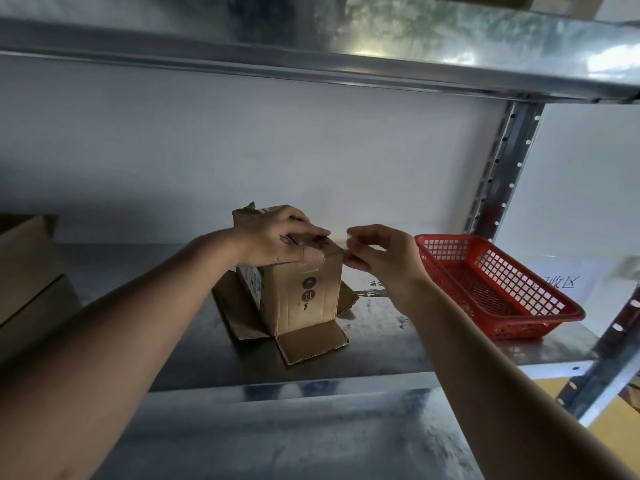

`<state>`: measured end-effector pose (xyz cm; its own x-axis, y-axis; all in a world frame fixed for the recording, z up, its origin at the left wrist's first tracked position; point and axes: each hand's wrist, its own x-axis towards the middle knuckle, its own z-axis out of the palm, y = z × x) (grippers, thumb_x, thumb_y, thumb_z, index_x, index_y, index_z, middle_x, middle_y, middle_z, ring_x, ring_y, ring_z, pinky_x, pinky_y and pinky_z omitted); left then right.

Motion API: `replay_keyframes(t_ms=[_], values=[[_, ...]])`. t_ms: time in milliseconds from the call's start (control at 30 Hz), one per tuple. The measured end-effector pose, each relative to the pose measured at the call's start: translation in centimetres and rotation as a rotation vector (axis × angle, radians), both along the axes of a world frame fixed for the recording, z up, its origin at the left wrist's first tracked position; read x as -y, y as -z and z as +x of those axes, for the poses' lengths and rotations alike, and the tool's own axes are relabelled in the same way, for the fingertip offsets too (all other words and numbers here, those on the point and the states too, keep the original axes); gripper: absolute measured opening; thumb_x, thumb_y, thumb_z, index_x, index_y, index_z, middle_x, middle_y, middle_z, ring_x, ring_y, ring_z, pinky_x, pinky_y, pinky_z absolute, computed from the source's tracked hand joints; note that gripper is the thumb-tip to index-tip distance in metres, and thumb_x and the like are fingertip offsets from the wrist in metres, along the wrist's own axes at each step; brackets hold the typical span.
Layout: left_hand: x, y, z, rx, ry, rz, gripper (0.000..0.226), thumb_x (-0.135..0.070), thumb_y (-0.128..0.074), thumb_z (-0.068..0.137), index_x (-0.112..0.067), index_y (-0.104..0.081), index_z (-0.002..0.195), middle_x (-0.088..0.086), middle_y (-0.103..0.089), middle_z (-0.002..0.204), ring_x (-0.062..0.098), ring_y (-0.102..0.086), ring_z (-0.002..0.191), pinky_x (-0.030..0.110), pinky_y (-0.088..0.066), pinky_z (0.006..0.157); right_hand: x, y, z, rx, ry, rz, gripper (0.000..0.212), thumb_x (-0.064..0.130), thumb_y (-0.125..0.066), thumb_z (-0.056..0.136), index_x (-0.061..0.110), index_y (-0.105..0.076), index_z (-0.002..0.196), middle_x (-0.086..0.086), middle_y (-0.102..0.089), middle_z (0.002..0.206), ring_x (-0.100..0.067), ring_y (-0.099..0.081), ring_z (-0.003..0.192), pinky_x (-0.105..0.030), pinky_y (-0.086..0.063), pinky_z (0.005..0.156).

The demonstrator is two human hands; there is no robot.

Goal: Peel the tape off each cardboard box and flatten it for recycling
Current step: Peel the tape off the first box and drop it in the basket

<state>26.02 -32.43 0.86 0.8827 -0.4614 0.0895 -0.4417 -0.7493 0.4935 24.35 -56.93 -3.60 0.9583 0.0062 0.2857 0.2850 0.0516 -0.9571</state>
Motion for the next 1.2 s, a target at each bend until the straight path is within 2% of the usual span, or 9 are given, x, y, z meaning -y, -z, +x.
replay_keyframes(t_ms=[133,233,367,567,733,833,967,1067,1200], values=[[0.1,0.0,0.2,-0.009,0.022,-0.049,0.056,-0.079,-0.071,0.075,-0.064,-0.060,0.128,-0.024,-0.040,0.140,0.003,-0.035,0.139,0.043,-0.031,0.121,0.0,0.6,0.2,-0.023,-0.167,-0.046,0.011,0.016,-0.074,0.096,0.011,-0.081,0.103,-0.007,-0.079,0.106,-0.022,-0.077,0.101,-0.032,-0.062,0.088],[0.2,0.0,0.2,-0.012,0.034,-0.062,0.062,-0.082,-0.066,0.069,-0.063,-0.061,0.128,-0.023,-0.041,0.139,0.003,-0.037,0.139,0.043,-0.032,0.121,0.3,1.0,0.3,0.002,-0.148,-0.037,0.014,0.008,-0.080,0.089,0.014,-0.083,0.102,-0.006,-0.077,0.114,-0.021,-0.076,0.104,-0.031,-0.061,0.090],[0.2,0.0,0.2,-0.019,0.042,-0.080,0.062,-0.081,-0.066,0.068,-0.063,-0.062,0.127,-0.022,-0.041,0.140,0.003,-0.037,0.140,0.044,-0.031,0.122,0.6,1.1,0.4,0.078,-0.197,-0.050,0.022,-0.001,-0.076,0.089,0.011,-0.080,0.106,-0.010,-0.080,0.103,-0.028,-0.076,0.100,-0.037,-0.062,0.090],[0.2,0.0,0.3,-0.026,0.047,-0.099,0.055,-0.070,-0.070,0.074,-0.058,-0.065,0.127,-0.021,-0.042,0.141,0.003,-0.037,0.138,0.042,-0.031,0.122,0.6,1.2,0.3,0.240,-0.109,-0.166,0.031,-0.007,-0.081,0.081,0.015,-0.082,0.102,0.000,-0.081,0.097,-0.018,-0.078,0.094,-0.026,-0.061,0.087],[0.0,-0.1,0.3,-0.029,0.084,-0.126,0.063,-0.073,-0.069,0.068,-0.053,-0.067,0.127,-0.021,-0.046,0.139,0.000,-0.040,0.136,0.041,-0.031,0.122,0.6,1.5,0.1,0.114,-0.139,0.072,0.022,-0.010,-0.070,0.092,0.007,-0.077,0.105,-0.014,-0.079,0.098,-0.027,-0.077,0.094,-0.032,-0.062,0.083],[-0.1,0.0,0.4,-0.024,0.090,-0.123,0.065,-0.074,-0.069,0.068,-0.051,-0.067,0.129,-0.019,-0.046,0.140,0.002,-0.040,0.137,0.042,-0.030,0.122,1.5,1.8,0.0,0.019,-0.056,0.200,0.013,-0.003,-0.067,0.097,0.003,-0.073,0.107,-0.016,-0.078,0.098,-0.030,-0.076,0.090,-0.035,-0.063,0.078],[0.4,0.2,0.5,-0.001,0.063,-0.130,0.060,-0.070,-0.071,0.072,-0.051,-0.067,0.128,-0.019,-0.046,0.140,0.003,-0.039,0.138,0.043,-0.029,0.123,1.8,1.3,-0.6,0.035,0.018,0.098,0.014,0.006,-0.079,0.090,0.007,-0.075,0.104,-0.012,-0.080,0.093,-0.031,-0.079,0.084,-0.033,-0.064,0.075],[1.6,0.5,0.4,0.029,0.036,-0.169,0.058,-0.070,-0.079,0.072,-0.049,-0.069,0.126,-0.018,-0.048,0.137,0.004,-0.041,0.136,0.041,-0.030,0.122,1.2,0.8,-1.0,0.086,0.117,0.024,0.009,0.003,-0.077,0.091,0.009,-0.080,0.097,-0.007,-0.080,0.088,-0.024,-0.079,0.081,-0.031,-0.064,0.075],[4.1,0.6,0.3,0.045,0.049,-0.183,0.061,-0.069,-0.072,0.070,-0.047,-0.070,0.126,-0.016,-0.048,0.134,0.007,-0.042,0.133,0.038,-0.032,0.119,1.5,-0.1,-1.2,0.129,0.338,-0.170,0.011,0.008,-0.072,0.097,0.011,-0.081,0.103,-0.001,-0.079,0.095,-0.013,-0.078,0.079,-0.036,-0.065,0.079]])
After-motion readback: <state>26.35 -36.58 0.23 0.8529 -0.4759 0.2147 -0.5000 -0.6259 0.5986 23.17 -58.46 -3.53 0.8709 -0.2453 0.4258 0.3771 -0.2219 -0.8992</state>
